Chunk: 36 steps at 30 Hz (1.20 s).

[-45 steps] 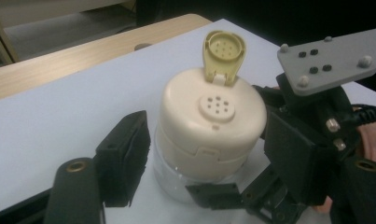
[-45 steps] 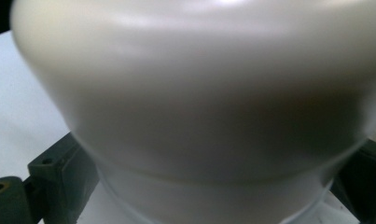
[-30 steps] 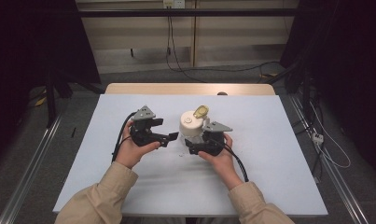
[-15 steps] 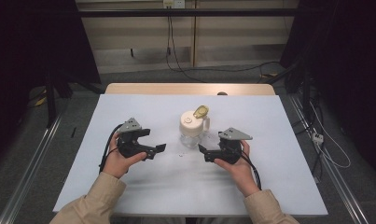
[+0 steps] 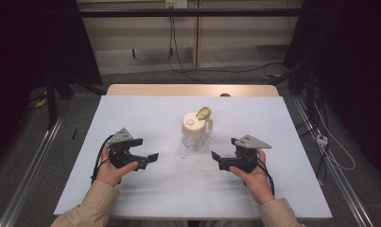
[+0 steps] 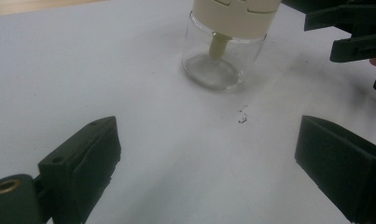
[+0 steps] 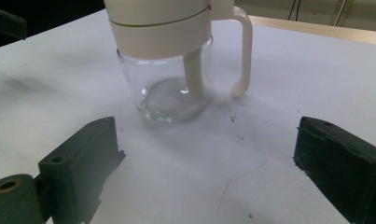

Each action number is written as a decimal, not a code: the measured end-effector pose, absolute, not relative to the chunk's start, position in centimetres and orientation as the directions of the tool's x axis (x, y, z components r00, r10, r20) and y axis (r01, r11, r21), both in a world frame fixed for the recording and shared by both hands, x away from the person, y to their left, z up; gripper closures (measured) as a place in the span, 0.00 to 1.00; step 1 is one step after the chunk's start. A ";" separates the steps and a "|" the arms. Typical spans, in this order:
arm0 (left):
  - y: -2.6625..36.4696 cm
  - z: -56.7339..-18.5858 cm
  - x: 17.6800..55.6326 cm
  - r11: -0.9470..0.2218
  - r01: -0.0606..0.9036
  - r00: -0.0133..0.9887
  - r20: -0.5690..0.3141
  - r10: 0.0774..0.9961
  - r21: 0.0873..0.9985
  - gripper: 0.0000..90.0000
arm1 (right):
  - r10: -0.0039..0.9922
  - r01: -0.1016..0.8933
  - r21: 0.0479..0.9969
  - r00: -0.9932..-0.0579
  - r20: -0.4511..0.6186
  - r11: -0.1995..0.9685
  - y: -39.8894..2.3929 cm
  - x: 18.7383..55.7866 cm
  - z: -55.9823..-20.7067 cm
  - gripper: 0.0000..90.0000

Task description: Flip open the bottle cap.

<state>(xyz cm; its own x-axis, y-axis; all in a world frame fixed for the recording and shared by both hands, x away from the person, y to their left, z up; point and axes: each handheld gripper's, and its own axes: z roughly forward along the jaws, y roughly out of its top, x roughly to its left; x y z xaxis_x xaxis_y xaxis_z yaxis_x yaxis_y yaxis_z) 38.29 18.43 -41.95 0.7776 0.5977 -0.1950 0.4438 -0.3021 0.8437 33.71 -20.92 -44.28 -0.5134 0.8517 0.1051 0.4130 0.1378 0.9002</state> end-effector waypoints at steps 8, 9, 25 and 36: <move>19.1 -42.4 37.7 -0.291 0.453 0.772 -0.208 0.601 0.843 0.07 | 0.860 0.405 0.904 -0.501 0.096 0.134 -22.3 32.4 -44.3 0.07; 19.2 -42.5 37.6 -0.293 0.449 0.775 -0.204 0.599 0.844 0.08 | 0.860 0.406 0.905 -0.500 0.102 0.128 -22.5 32.3 -44.3 0.07; 20.5 -43.0 36.8 -0.284 0.457 0.766 -0.212 0.607 0.843 0.08 | 0.876 0.402 0.906 -0.476 0.083 0.133 -25.2 30.1 -44.5 0.09; 21.7 -43.4 36.4 -0.276 0.464 0.753 -0.211 0.624 0.841 0.08 | 0.886 0.400 0.908 -0.458 0.079 0.126 -26.4 29.1 -44.4 0.09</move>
<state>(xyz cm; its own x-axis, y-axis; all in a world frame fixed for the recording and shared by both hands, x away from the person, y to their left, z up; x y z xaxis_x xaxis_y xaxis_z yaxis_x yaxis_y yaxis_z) 36.36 21.74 -43.40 0.7527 0.6237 -0.2108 0.4645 -0.2761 0.8414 29.07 -26.40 -44.43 -0.4577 0.8856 0.0787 0.3997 0.1258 0.9080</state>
